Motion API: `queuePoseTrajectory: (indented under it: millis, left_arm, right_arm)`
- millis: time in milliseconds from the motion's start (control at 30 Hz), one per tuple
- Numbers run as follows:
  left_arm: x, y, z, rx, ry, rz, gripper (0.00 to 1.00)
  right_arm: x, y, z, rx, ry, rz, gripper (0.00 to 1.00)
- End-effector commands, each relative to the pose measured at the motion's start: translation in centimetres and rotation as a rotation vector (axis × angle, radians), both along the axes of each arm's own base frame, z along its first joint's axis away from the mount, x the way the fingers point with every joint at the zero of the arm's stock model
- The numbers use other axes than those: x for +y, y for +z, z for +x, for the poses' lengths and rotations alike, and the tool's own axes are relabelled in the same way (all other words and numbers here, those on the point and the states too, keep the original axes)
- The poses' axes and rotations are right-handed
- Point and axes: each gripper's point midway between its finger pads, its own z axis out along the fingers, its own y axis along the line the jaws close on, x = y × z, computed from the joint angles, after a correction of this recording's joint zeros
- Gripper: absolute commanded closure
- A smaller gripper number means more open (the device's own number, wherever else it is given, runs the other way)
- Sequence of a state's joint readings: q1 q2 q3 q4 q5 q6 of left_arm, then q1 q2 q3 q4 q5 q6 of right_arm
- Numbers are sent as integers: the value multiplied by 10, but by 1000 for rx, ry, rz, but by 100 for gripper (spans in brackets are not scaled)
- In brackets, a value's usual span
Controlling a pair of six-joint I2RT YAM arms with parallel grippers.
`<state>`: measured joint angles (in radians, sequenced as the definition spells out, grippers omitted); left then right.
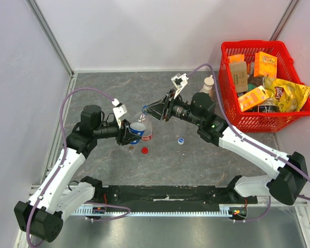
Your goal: Unscrew the bottle caps
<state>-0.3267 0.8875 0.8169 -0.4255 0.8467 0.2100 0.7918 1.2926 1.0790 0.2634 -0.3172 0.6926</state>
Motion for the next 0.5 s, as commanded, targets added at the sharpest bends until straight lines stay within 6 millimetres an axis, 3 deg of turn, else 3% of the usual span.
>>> queuePoseTrajectory:
  millis: [0,133,467]
  left_arm:
    - [-1,7,1,-61,-22,-5,62]
    - [-1,8,0,-61,-21,-6,62]
    - [-6,29,-11,-73,-87,-44,63]
  right_arm:
    - [2,11,2,-14,7,33,74]
    - [4,8,-1,-25,28,23,99]
    - [1,16,-21,-150,122,-17,100]
